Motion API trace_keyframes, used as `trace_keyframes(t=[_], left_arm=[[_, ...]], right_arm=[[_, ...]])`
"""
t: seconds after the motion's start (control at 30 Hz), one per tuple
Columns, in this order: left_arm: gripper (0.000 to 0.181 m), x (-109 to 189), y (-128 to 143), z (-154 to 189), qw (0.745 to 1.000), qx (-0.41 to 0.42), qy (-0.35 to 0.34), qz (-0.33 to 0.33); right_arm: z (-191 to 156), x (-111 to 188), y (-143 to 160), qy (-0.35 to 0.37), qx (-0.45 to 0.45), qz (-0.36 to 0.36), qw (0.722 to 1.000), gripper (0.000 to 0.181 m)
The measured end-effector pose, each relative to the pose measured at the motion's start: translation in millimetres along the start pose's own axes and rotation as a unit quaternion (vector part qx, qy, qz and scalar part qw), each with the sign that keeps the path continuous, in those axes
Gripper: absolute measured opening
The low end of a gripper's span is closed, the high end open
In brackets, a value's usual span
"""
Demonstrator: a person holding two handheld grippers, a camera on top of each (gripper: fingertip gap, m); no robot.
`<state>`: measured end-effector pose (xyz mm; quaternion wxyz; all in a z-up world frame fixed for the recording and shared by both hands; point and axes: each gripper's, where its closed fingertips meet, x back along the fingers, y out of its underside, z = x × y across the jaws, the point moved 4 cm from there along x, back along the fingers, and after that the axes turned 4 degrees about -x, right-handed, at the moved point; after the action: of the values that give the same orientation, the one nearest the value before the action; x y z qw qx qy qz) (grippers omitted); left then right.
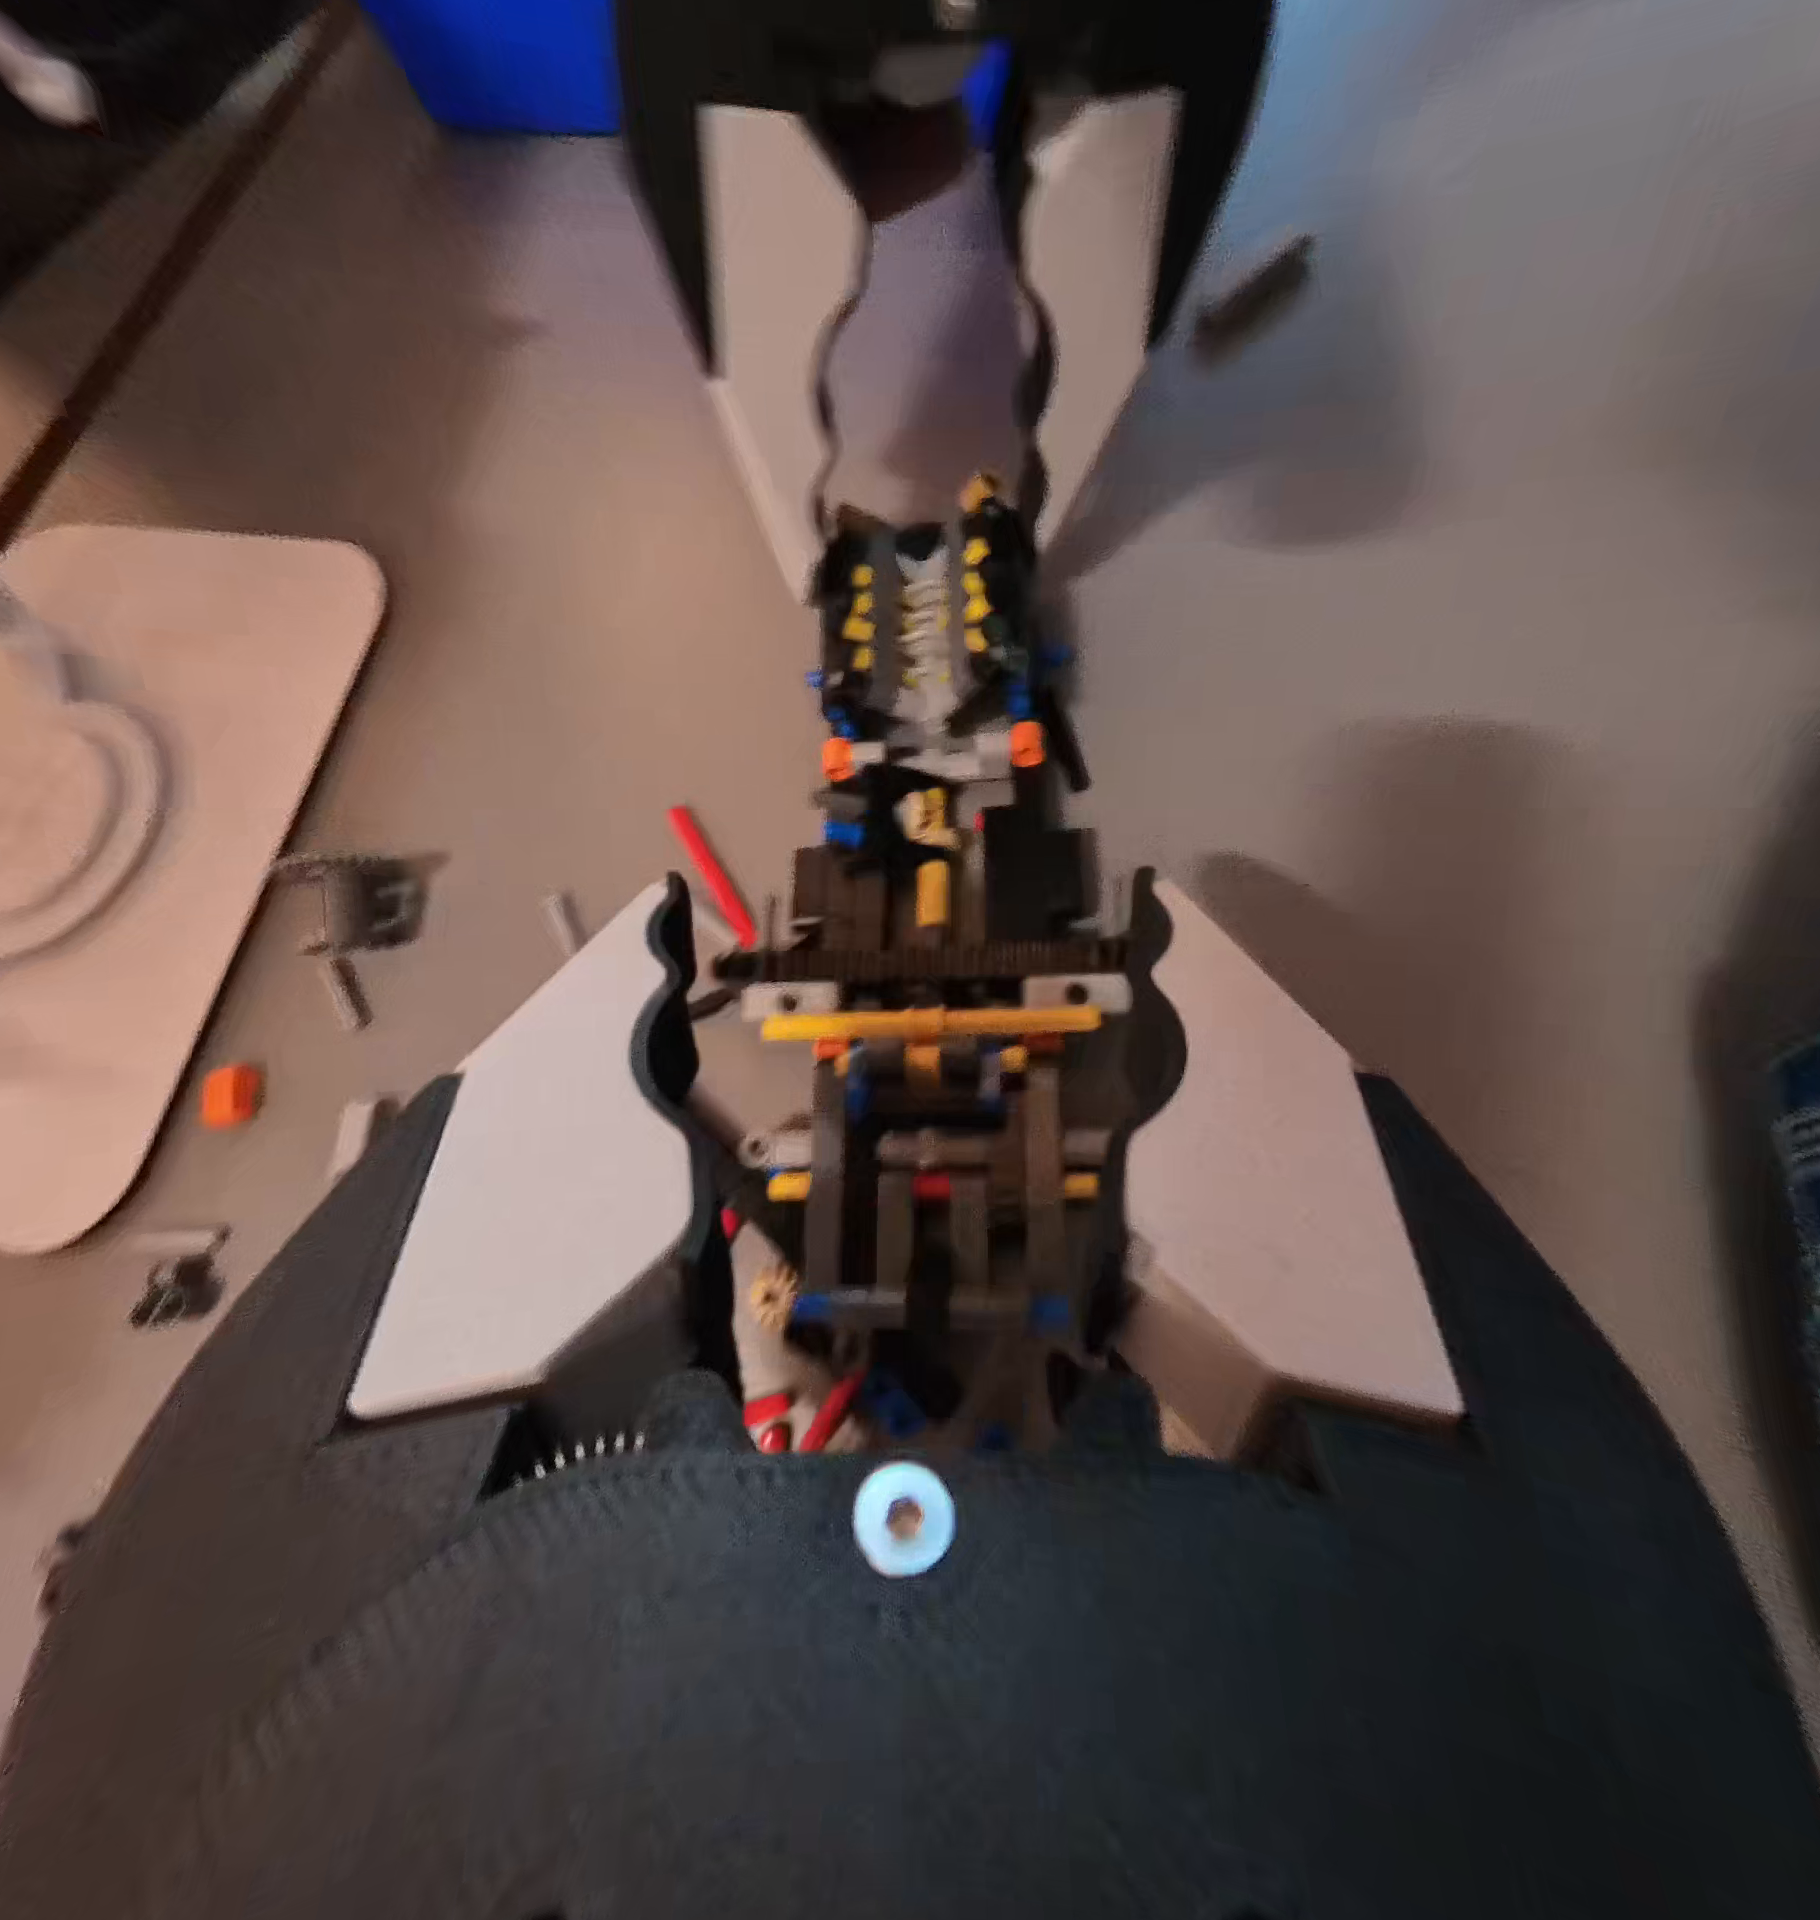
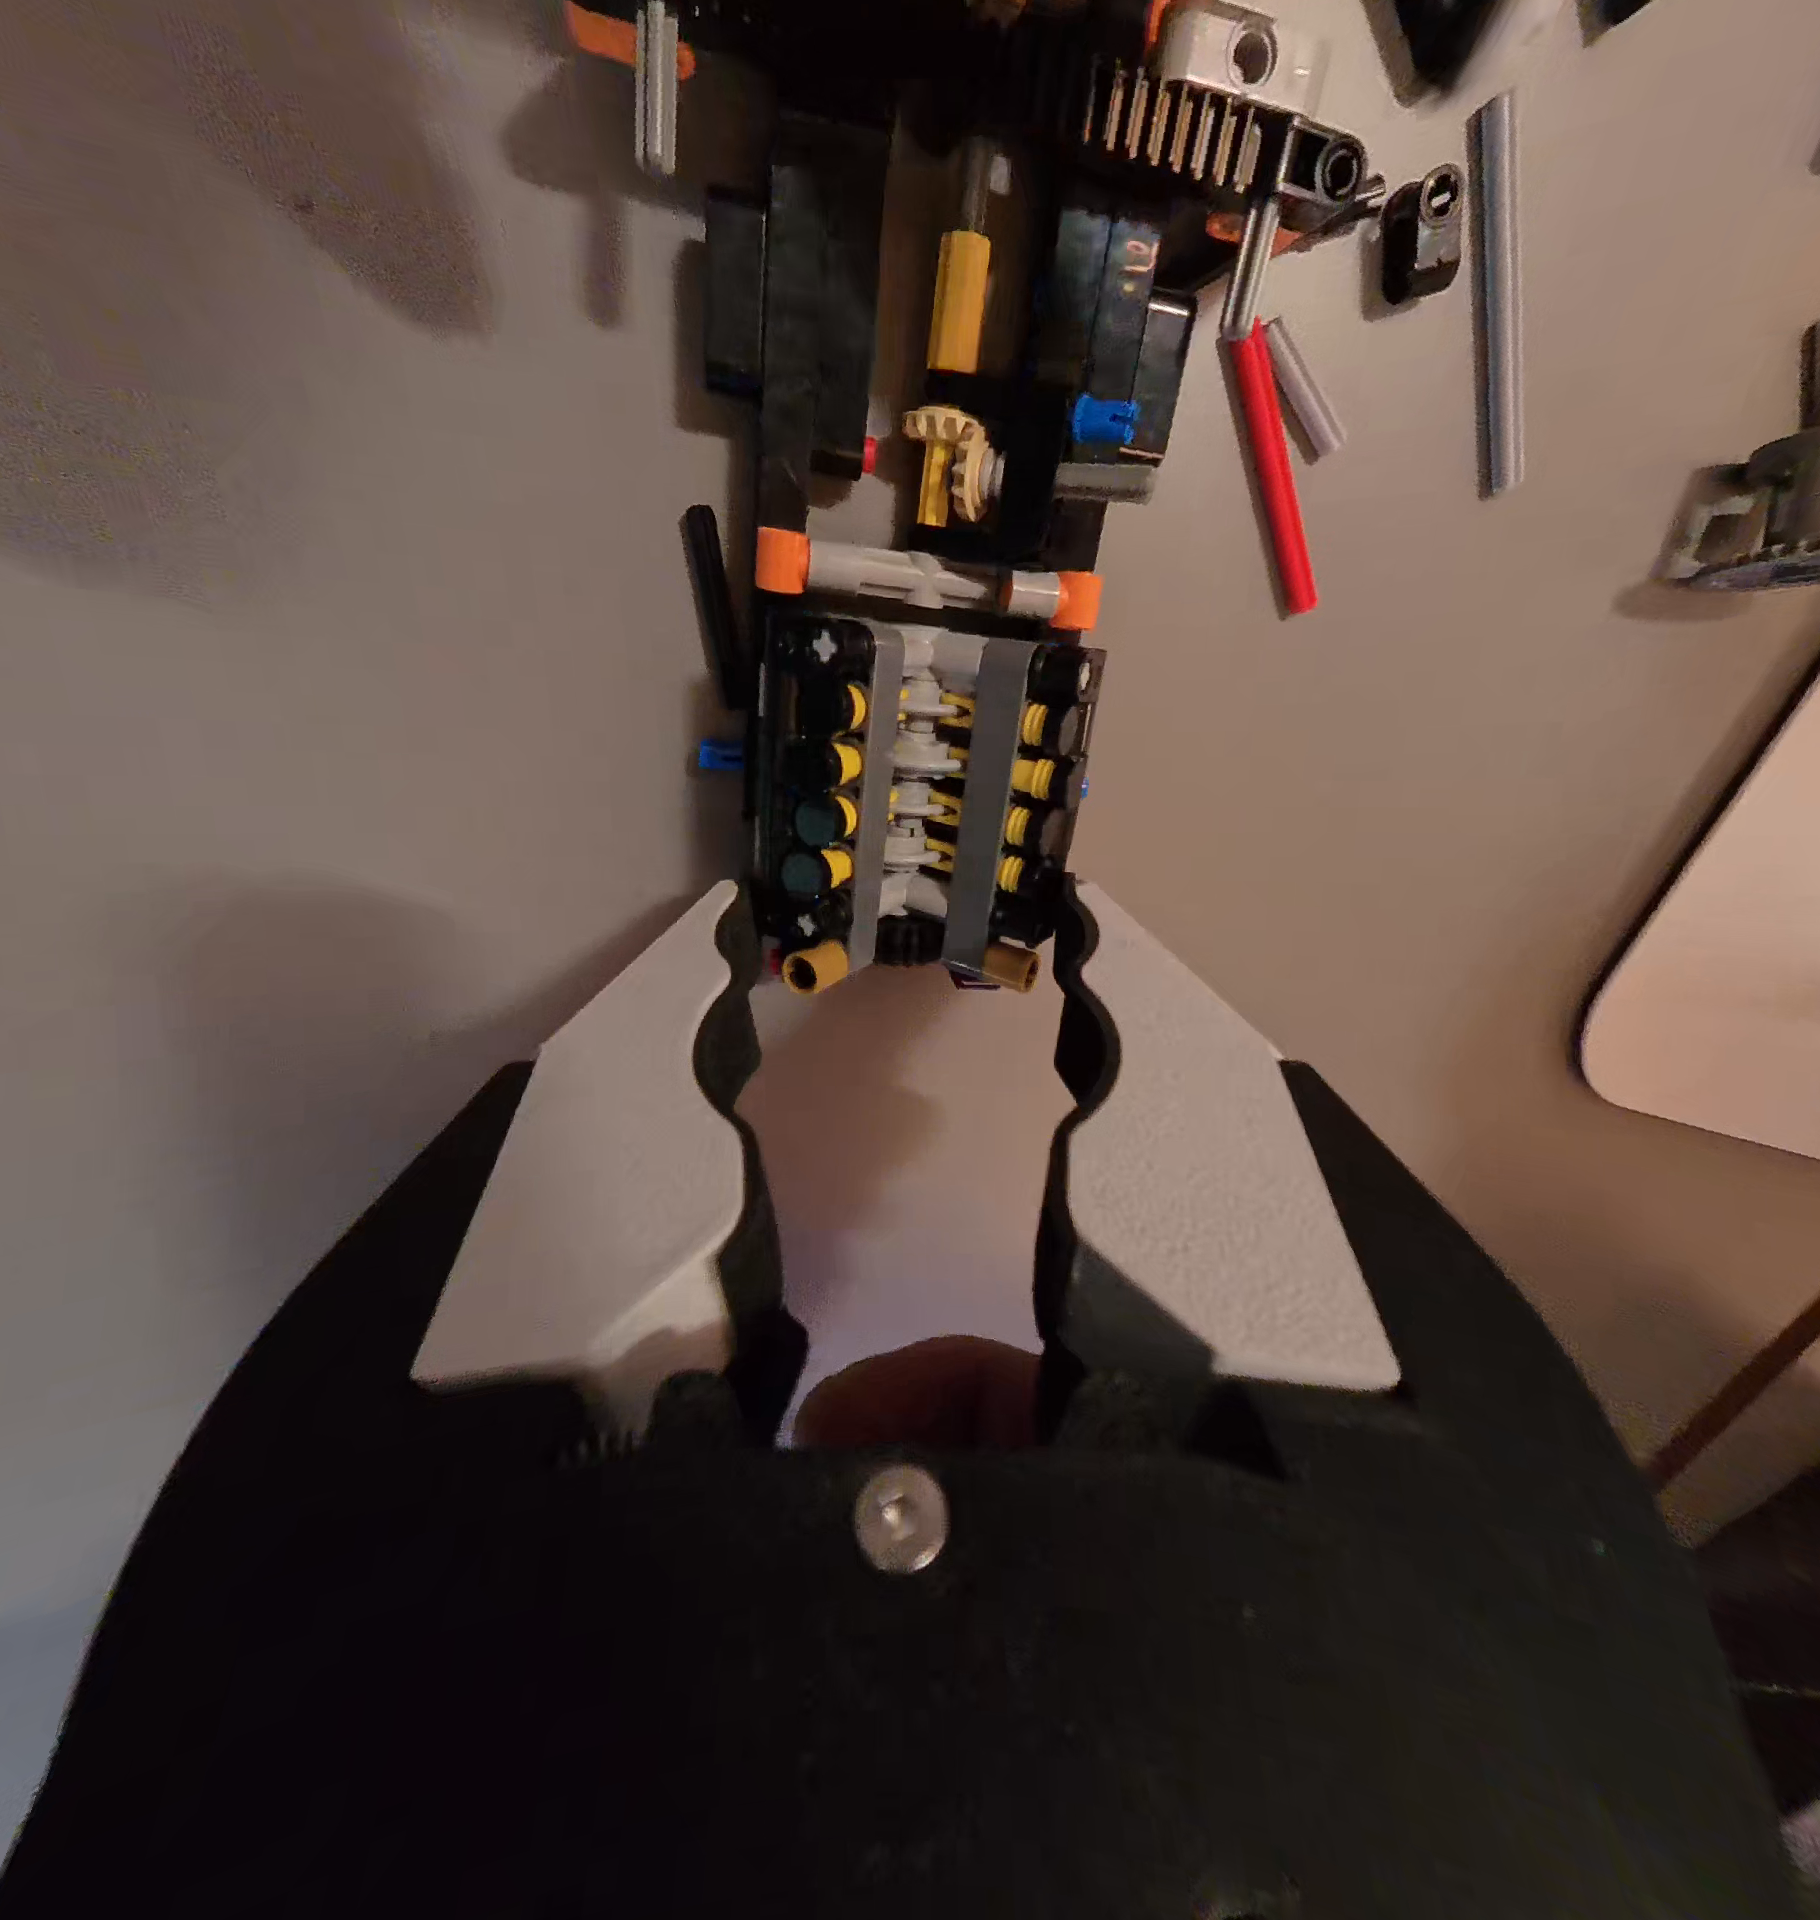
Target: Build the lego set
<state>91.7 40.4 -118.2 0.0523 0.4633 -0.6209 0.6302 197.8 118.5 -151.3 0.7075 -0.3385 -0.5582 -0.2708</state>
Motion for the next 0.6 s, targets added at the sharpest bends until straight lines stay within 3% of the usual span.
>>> trace_keyframes(t=[0.2, 0.6], left_arm=[[0.078, -34.4, -4.7, 6.5, 0.998, -0.018, 0.015, -0.051], [0.071, -56.5, 0.3, 4.8, 0.993, -0.026, 0.053, -0.104]], right_arm=[[-0.5, 1.7, -2.0, -0.019, -0.012, 0.017, 1.000, 0.055], [2.9, 1.9, -1.9, -0.041, -0.041, 0.053, 0.997, 0.054]])
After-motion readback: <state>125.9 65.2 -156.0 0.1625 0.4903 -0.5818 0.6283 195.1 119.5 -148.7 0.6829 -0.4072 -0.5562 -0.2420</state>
